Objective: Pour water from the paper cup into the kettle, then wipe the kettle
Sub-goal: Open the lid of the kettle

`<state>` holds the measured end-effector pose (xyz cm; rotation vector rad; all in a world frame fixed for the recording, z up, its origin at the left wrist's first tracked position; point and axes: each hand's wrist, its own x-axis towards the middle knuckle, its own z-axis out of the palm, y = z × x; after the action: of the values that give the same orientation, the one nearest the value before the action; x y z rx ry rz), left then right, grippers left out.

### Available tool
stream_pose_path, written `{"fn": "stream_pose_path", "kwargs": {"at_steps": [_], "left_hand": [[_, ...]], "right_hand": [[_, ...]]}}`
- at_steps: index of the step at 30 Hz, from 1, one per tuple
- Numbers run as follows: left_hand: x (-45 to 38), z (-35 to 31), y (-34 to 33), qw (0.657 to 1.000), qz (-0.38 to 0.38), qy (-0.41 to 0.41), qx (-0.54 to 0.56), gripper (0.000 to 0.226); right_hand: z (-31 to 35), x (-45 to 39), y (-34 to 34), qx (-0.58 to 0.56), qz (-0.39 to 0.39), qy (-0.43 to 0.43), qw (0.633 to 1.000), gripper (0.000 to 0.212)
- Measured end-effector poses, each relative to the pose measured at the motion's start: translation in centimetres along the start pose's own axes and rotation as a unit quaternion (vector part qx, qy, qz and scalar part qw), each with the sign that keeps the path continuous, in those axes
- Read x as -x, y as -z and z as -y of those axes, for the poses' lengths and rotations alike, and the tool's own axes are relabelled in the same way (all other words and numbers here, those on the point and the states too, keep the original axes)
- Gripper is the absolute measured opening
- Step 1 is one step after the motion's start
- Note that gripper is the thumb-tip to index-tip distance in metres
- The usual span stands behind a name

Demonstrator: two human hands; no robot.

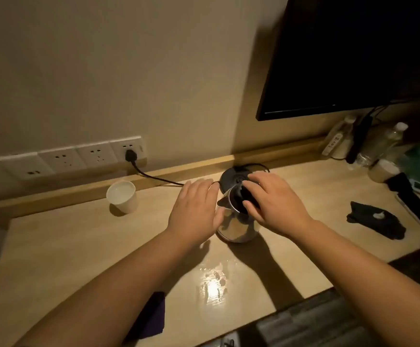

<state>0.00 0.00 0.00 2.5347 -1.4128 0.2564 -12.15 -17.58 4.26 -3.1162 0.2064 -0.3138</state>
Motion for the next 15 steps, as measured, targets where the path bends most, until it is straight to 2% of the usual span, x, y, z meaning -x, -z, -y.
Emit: {"fn": "stream_pose_path", "kwargs": {"at_steps": [5, 15], "left_hand": [[-0.7, -1.2, -3.4, 1.000, 0.008, 0.015, 0.004, 0.047], [-0.9, -1.1, -5.8, 0.998, 0.039, 0.012, 0.056, 0.046]], "right_hand": [[-1.8, 0.1, -2.9, -0.021, 0.037, 0.019, 0.999, 0.045], [-3.2, -0.1, -6.1, -0.055, 0.023, 0.029, 0.998, 0.041]]}}
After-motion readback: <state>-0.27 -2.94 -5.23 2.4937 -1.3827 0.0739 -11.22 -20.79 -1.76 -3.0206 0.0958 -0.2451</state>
